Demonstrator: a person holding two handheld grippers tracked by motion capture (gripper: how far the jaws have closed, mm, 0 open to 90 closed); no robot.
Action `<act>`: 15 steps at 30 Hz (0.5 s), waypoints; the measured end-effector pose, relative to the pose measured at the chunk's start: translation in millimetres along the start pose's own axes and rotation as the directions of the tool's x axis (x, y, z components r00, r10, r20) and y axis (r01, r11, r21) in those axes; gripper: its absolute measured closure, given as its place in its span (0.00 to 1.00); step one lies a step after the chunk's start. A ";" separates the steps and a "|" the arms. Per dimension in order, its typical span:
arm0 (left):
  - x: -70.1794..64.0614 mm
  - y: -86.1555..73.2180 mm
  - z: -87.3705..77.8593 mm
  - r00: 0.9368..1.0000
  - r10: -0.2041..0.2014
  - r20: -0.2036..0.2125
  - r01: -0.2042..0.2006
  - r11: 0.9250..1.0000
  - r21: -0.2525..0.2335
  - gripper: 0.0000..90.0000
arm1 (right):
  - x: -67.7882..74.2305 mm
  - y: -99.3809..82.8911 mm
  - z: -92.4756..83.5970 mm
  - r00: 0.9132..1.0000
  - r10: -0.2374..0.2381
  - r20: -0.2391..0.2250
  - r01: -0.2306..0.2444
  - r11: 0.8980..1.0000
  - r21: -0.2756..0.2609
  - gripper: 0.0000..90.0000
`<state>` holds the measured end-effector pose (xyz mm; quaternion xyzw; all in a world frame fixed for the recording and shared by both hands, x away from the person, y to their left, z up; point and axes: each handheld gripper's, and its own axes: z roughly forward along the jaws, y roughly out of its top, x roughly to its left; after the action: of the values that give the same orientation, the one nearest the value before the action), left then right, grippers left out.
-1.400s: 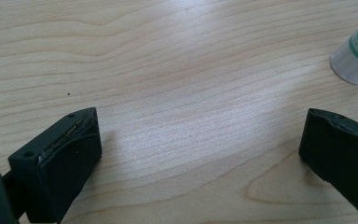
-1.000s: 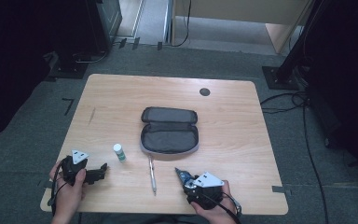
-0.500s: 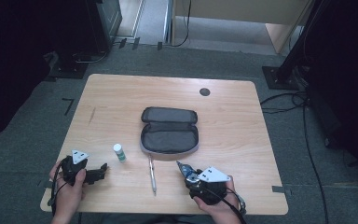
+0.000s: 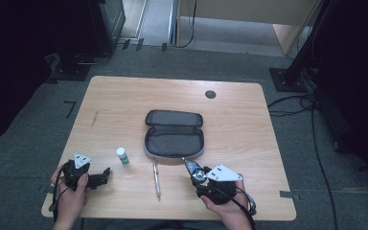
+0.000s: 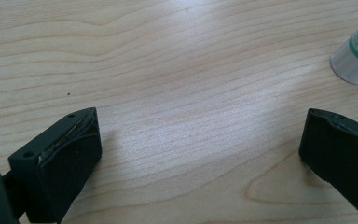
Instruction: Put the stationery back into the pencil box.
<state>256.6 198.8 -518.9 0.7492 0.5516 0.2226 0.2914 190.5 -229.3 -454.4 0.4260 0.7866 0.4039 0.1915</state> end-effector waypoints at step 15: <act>0.1 0.0 -0.1 1.000 0.001 0.000 -0.001 1.000 0.001 0.00 | -19.1 42.7 18.5 1.000 0.006 -0.004 -0.007 1.000 -0.022 0.47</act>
<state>256.5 198.9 -518.9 0.7496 0.5514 0.2225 0.2910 235.3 -223.1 -432.2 0.4257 0.7811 0.4137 0.1934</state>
